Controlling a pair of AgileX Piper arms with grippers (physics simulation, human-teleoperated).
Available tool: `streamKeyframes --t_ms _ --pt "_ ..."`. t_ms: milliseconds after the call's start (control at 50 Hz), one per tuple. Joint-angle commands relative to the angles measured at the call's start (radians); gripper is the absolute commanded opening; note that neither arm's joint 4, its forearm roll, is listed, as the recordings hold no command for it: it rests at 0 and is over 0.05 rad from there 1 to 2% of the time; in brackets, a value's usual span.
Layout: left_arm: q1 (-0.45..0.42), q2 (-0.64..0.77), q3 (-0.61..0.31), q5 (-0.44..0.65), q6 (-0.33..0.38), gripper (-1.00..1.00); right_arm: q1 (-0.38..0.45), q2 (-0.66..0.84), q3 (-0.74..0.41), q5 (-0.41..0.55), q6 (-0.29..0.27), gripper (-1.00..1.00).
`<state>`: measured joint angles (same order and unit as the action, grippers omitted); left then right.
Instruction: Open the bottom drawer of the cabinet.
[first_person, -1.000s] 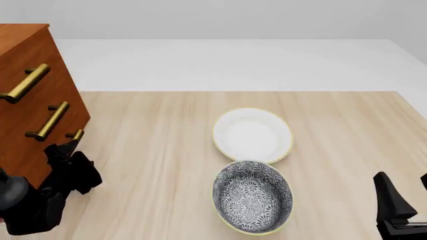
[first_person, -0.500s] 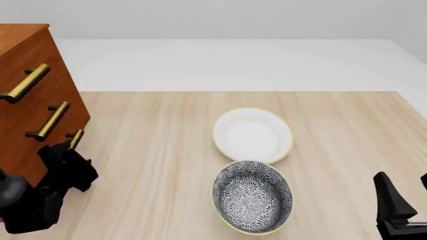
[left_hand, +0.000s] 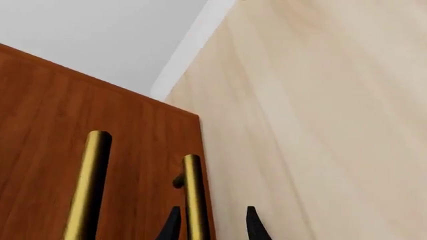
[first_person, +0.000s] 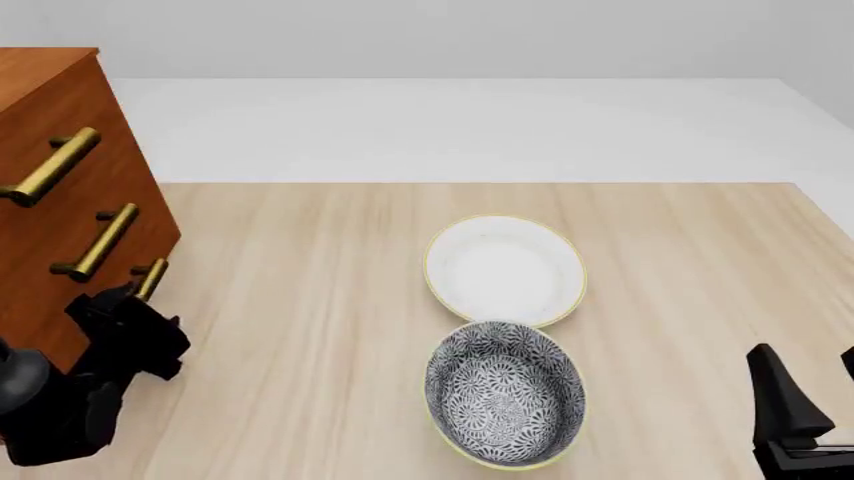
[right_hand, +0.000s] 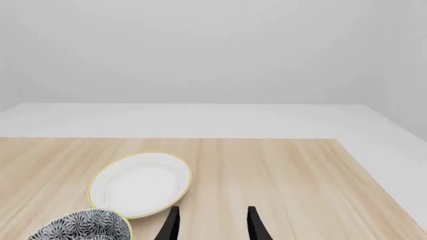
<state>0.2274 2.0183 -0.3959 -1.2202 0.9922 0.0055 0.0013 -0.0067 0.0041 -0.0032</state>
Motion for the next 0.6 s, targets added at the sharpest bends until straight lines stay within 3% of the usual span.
streamKeyframes --t_ms 20,40,60,600 --pt "0.010 0.133 -0.083 0.000 0.305 1.00 0.000 0.000 0.000 0.000 0.000 1.00" --pt "0.009 0.119 -0.075 0.000 0.298 1.00 0.000 0.000 0.000 0.000 0.000 1.00" --pt "0.007 0.102 -0.065 0.000 0.292 -1.00 0.000 0.000 0.000 0.000 0.000 1.00" --pt "-0.148 0.013 0.001 0.000 0.302 -1.00 0.000 0.000 0.000 0.000 0.000 1.00"
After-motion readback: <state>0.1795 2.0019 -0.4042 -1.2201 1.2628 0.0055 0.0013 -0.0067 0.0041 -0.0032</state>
